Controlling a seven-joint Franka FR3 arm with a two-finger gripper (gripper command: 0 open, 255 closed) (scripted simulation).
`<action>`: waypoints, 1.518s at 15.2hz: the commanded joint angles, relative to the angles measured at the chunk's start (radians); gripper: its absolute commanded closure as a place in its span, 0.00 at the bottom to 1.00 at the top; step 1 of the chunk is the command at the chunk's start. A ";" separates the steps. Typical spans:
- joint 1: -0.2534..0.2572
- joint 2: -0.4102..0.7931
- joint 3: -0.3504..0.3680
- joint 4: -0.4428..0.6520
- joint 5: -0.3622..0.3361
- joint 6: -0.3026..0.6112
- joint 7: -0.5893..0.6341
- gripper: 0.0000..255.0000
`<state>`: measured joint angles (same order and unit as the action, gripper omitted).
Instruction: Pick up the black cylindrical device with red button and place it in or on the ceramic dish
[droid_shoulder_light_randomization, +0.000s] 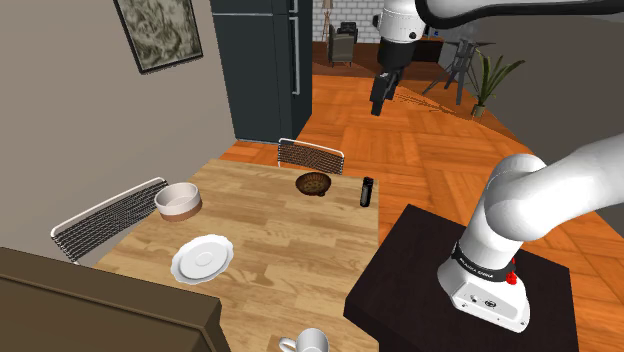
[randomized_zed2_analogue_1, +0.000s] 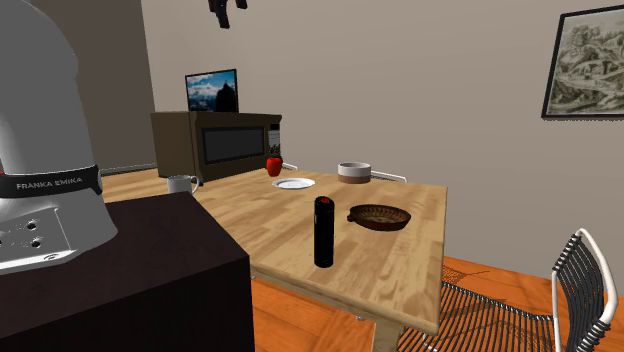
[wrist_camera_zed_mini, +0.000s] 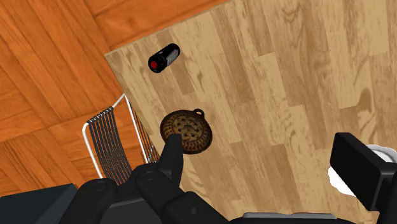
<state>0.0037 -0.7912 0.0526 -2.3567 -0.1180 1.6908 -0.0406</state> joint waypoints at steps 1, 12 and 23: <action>0.000 0.000 0.000 0.000 0.000 0.000 0.000 0.00; -0.053 0.119 -0.143 -0.232 -0.083 0.341 -0.109 0.00; -0.107 0.441 -0.292 -0.303 -0.147 0.726 -0.223 0.00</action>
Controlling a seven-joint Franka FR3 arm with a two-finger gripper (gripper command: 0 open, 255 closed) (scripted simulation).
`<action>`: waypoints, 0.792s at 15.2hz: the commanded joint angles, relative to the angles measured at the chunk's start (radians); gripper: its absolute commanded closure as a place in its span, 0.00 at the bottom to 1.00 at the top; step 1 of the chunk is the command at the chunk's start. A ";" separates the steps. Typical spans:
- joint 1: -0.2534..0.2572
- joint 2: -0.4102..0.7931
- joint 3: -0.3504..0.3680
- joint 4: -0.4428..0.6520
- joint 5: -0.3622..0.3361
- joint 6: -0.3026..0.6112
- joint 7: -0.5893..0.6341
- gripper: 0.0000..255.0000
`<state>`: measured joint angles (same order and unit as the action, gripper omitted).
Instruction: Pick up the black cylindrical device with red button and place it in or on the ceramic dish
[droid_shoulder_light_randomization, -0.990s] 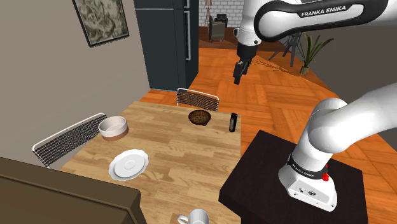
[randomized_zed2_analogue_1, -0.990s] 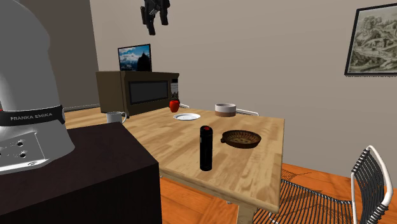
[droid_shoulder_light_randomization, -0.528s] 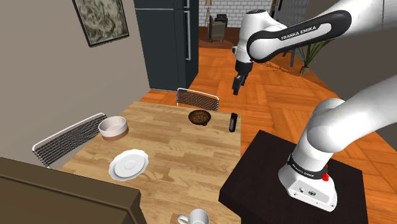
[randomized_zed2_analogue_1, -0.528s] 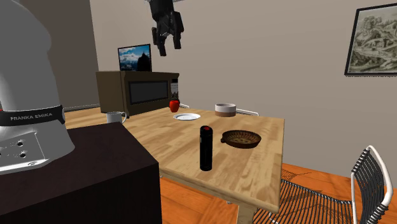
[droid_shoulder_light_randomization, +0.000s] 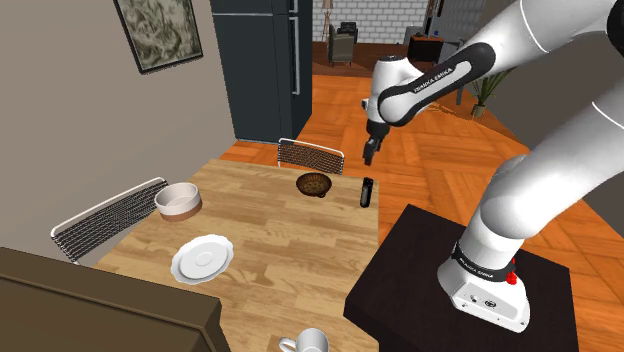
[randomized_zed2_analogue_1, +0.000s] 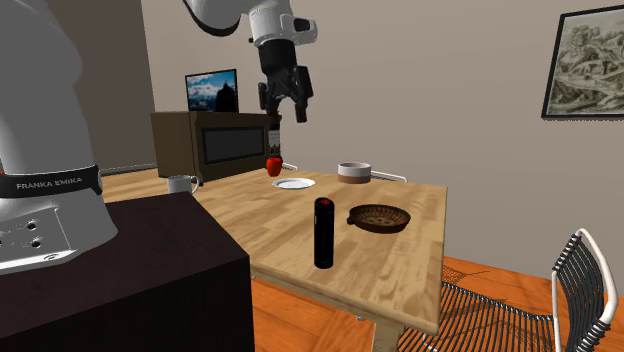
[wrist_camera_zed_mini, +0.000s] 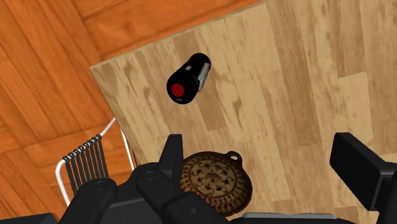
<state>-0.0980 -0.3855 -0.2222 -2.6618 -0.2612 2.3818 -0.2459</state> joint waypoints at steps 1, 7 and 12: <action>-0.009 0.074 -0.031 0.005 -0.004 0.070 -0.030 0.00; -0.015 0.325 -0.101 0.049 0.046 0.269 -0.135 0.00; -0.040 0.528 -0.108 0.115 0.168 0.394 -0.267 0.00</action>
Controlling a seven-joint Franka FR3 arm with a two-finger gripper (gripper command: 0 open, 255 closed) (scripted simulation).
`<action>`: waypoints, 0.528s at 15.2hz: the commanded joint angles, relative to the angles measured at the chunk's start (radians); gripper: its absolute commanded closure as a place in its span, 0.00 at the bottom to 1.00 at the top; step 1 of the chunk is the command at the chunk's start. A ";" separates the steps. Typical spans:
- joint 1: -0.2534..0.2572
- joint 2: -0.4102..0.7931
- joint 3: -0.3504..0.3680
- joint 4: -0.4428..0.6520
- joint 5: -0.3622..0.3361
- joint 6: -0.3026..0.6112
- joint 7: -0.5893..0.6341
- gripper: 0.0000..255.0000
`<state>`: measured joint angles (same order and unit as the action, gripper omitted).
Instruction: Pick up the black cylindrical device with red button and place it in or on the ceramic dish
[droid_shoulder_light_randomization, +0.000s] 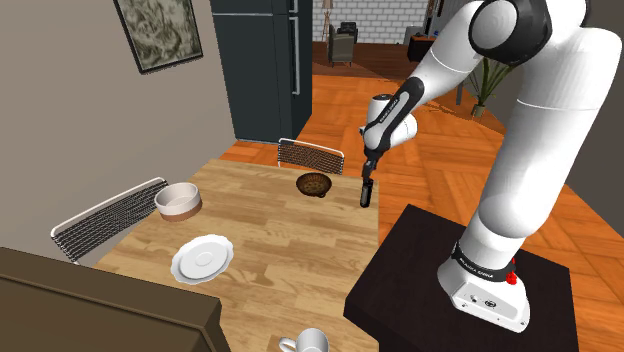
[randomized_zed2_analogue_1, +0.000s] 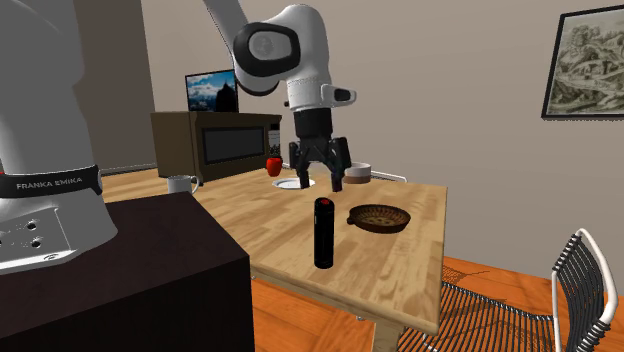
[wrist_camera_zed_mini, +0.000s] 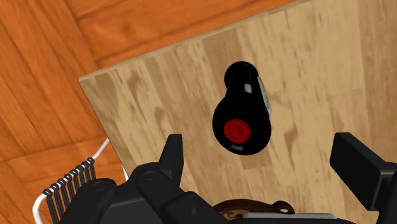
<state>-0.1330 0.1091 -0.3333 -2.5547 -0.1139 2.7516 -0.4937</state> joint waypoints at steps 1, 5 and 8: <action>-0.009 0.050 0.007 0.010 0.030 0.038 -0.026 0.00; -0.027 0.115 0.028 0.020 0.069 0.092 -0.054 0.00; -0.042 0.158 0.045 0.028 0.092 0.125 -0.071 0.00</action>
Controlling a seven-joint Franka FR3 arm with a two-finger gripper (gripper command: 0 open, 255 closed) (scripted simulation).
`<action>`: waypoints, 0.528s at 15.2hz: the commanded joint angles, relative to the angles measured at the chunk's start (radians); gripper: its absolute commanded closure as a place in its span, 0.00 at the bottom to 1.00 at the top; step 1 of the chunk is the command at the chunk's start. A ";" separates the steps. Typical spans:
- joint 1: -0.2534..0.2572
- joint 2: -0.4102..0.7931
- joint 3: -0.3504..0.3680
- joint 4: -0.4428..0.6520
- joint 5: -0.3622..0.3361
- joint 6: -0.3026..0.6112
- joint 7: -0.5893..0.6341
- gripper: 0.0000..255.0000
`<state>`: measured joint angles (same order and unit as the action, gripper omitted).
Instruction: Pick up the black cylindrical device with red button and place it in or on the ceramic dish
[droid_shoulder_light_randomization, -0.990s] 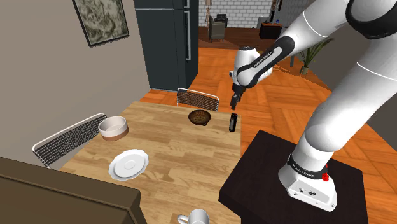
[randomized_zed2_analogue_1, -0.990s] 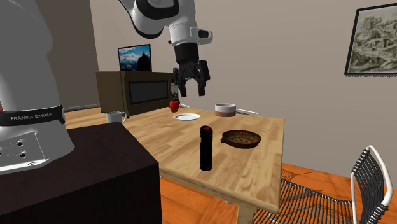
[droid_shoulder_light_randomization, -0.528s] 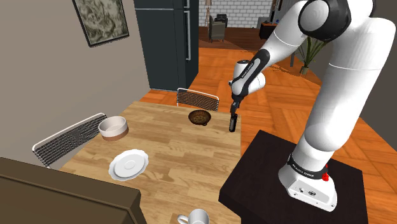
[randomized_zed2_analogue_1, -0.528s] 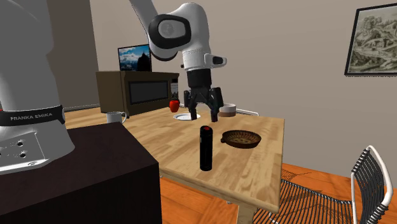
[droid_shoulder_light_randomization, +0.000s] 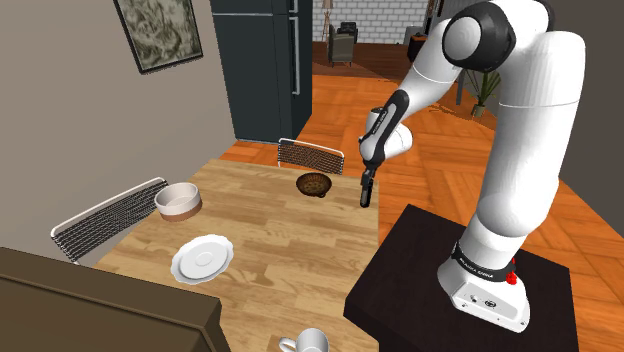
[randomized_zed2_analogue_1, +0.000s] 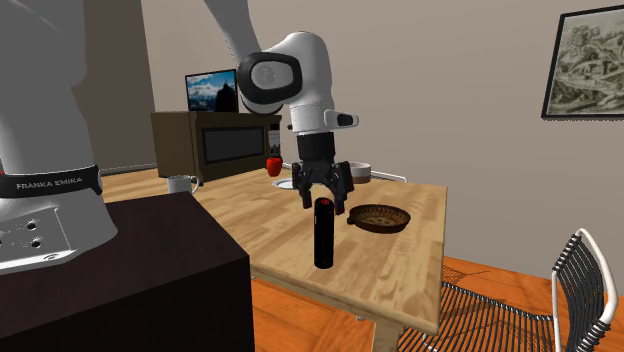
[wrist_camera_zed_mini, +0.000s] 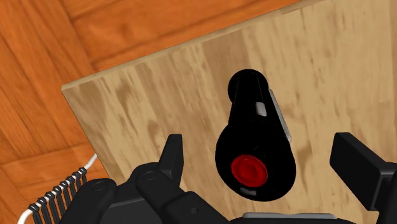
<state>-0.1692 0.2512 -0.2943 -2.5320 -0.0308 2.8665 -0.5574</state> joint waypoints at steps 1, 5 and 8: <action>-0.006 0.016 0.007 0.006 0.009 0.010 -0.007 0.00; -0.006 0.016 0.007 0.006 0.009 0.010 -0.007 0.00; -0.006 0.016 0.007 0.006 0.009 0.010 -0.007 1.00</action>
<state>-0.1755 0.2668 -0.2875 -2.5262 -0.0220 2.8765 -0.5640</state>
